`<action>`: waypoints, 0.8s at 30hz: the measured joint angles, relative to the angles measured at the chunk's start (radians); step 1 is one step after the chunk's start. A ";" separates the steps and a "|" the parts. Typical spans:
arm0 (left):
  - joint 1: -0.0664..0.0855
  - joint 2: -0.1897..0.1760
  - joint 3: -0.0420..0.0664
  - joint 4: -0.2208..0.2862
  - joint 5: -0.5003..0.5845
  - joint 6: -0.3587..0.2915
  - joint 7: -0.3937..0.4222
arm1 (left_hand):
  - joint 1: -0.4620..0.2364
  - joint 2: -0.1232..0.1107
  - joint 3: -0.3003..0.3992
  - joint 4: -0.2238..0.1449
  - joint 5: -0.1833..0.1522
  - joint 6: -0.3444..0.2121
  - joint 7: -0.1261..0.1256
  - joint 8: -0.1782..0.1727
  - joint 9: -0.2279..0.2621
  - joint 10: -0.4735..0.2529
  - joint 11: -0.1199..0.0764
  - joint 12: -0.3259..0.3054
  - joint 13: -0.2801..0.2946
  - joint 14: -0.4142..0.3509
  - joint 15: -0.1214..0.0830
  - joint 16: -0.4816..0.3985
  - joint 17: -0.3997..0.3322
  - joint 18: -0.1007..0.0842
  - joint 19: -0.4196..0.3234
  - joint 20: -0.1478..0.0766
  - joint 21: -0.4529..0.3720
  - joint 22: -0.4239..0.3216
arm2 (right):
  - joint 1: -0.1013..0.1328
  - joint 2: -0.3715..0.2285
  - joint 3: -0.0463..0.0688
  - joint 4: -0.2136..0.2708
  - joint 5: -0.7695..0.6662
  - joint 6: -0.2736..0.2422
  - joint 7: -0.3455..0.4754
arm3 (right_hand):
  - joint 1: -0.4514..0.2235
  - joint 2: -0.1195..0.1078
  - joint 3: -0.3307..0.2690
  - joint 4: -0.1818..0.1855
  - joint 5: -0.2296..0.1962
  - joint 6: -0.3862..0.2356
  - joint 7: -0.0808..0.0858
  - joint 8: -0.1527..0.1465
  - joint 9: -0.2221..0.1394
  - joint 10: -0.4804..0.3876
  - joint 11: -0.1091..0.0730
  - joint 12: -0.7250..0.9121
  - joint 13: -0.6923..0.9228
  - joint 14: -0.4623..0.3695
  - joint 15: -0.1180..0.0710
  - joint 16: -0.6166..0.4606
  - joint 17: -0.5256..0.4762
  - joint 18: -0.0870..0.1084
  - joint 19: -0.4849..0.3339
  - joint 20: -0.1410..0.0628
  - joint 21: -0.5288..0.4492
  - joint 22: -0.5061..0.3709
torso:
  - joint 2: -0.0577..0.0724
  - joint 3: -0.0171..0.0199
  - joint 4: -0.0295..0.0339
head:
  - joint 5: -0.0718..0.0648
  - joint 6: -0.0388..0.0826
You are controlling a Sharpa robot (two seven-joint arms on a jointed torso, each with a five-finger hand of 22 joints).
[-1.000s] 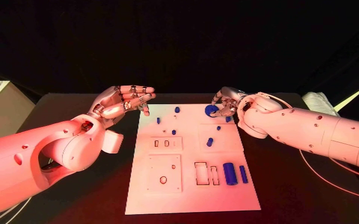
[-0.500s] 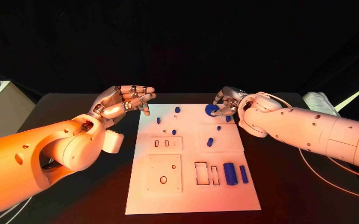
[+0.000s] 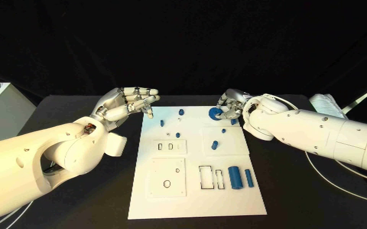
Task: Assemble the parts on the task board
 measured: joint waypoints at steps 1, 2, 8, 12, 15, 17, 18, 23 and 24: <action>0.000 0.000 0.000 0.000 0.000 0.000 0.000 | 0.000 0.000 0.000 0.000 0.000 0.000 0.000 0.000 0.000 0.000 0.000 0.000 0.000 0.000 0.000 0.000 0.000 0.000 0.000 0.000 0.000 0.000 | -0.001 0.000 -0.001 0.004 -0.002 -0.004 0.002 | 0.000 0.000 0.008 0.000 -0.004 0.002 0.001 0.002 0.000 0.001 -0.004 0.003 0.000 -0.001 -0.001 0.000 0.000 0.000 0.000 0.000 0.003 0.000 | 0.000 0.0000 0.0002 | 0.000 0.000; 0.000 0.000 0.000 0.000 0.000 0.000 0.000 | 0.000 0.000 0.000 0.000 0.000 0.000 0.000 0.000 0.000 0.000 0.000 0.000 0.000 0.000 0.000 0.000 0.000 0.000 0.000 0.000 0.000 0.000 | -0.001 0.000 -0.001 0.008 -0.006 -0.009 0.003 | 0.001 0.001 0.016 0.000 -0.005 0.002 0.002 0.002 0.000 0.003 -0.006 0.003 0.000 -0.001 -0.001 0.000 0.000 -0.008 -0.002 -0.003 0.007 0.000 | 0.000 -0.0001 0.0004 | 0.000 0.001; 0.000 0.001 0.000 -0.001 0.000 0.000 -0.001 | 0.000 0.000 0.000 0.000 0.000 0.000 0.000 0.000 0.000 0.000 0.000 0.000 0.000 0.000 0.000 0.000 0.000 0.000 0.000 0.000 0.000 0.000 | -0.003 -0.004 -0.001 0.055 -0.061 -0.072 -0.002 | -0.002 0.003 0.033 0.001 -0.020 0.004 0.003 0.003 0.000 0.003 -0.006 0.008 0.000 0.002 -0.005 0.000 0.000 -0.016 0.000 -0.008 0.017 0.000 | 0.000 -0.0006 0.0012 | -0.001 0.003; 0.000 0.001 0.000 -0.002 0.000 0.001 -0.001 | 0.000 0.000 0.000 0.000 0.000 0.000 0.000 0.000 0.000 0.000 0.000 0.000 0.000 0.000 0.000 0.000 0.000 0.000 0.000 0.000 0.000 0.000 | -0.002 -0.009 0.000 0.104 -0.118 -0.122 -0.022 | -0.018 -0.005 0.039 0.004 -0.033 0.005 0.003 0.006 0.000 0.003 -0.013 0.008 0.000 -0.002 -0.009 0.000 0.000 -0.016 -0.003 -0.011 0.023 0.001 | 0.000 -0.0008 0.0015 | 0.004 0.003; 0.000 0.001 0.000 -0.003 0.000 0.001 -0.002 | 0.000 0.000 0.000 0.000 0.000 0.000 0.000 0.000 0.000 0.000 0.000 0.000 0.000 0.000 0.000 0.000 0.000 0.000 0.000 0.000 0.000 0.000 | -0.001 -0.006 0.001 0.147 -0.164 -0.156 -0.038 | -0.022 -0.008 0.041 0.003 -0.033 0.008 0.003 0.012 0.000 0.003 -0.013 0.008 0.000 -0.002 -0.009 0.000 0.000 -0.015 0.000 -0.015 0.027 0.001 | 0.000 -0.0011 0.0015 | 0.010 0.003; 0.000 0.002 0.000 -0.003 0.000 0.001 -0.002 | 0.000 0.000 0.000 0.000 0.000 0.000 0.000 0.000 0.000 -0.001 -0.001 0.000 0.000 0.000 0.000 0.000 0.000 0.000 0.000 0.000 0.000 0.001 | -0.001 0.002 0.001 0.166 -0.188 -0.173 -0.044 | -0.022 -0.008 0.043 0.001 -0.033 0.009 0.005 0.017 0.000 0.003 -0.013 0.008 0.000 -0.002 -0.009 0.000 0.000 -0.015 0.000 -0.015 0.027 0.001 | 0.000 -0.0011 0.0015 | 0.010 0.002; 0.000 0.002 0.000 -0.004 0.000 0.001 -0.003 | 0.000 0.000 0.000 0.000 0.000 0.000 0.000 0.000 0.000 -0.003 -0.003 0.000 0.000 0.000 0.000 0.000 0.000 0.000 0.000 0.000 0.000 0.002 | -0.001 0.008 0.002 0.173 -0.200 -0.179 -0.047 | -0.022 -0.008 0.045 -0.001 -0.033 0.009 0.005 0.017 0.000 0.003 -0.013 0.008 0.000 -0.002 -0.009 0.000 0.000 -0.015 0.000 -0.014 0.031 0.001 | 0.000 -0.0011 0.0014 | 0.010 0.002; 0.000 0.005 0.000 -0.005 0.000 0.002 -0.004 | 0.000 0.000 0.000 0.000 0.000 0.000 0.000 0.000 0.000 -0.004 -0.004 0.000 0.000 0.000 0.000 0.000 0.000 0.000 0.000 0.000 0.000 0.002 | -0.002 0.052 0.001 0.191 -0.259 -0.205 -0.054 | -0.022 -0.008 0.050 -0.001 -0.037 0.009 0.005 0.017 0.000 0.003 -0.013 0.008 0.000 -0.002 -0.009 0.000 0.000 -0.015 0.000 -0.014 0.032 0.001 | 0.000 -0.0010 0.0010 | 0.007 0.001; 0.000 0.006 0.000 -0.005 0.000 0.002 -0.004 | 0.000 0.000 0.000 0.000 0.000 0.000 0.000 0.000 0.000 -0.004 -0.004 0.000 0.000 0.000 0.000 0.000 0.000 0.000 0.000 0.000 0.000 0.002 | -0.003 0.061 0.000 0.191 -0.269 -0.207 -0.054 | -0.022 -0.008 0.050 -0.001 -0.037 0.009 0.005 0.017 0.000 0.003 -0.013 0.008 0.000 -0.002 -0.009 0.000 0.000 -0.015 0.000 -0.014 0.032 0.001 | 0.000 -0.0011 0.0010 | 0.007 0.001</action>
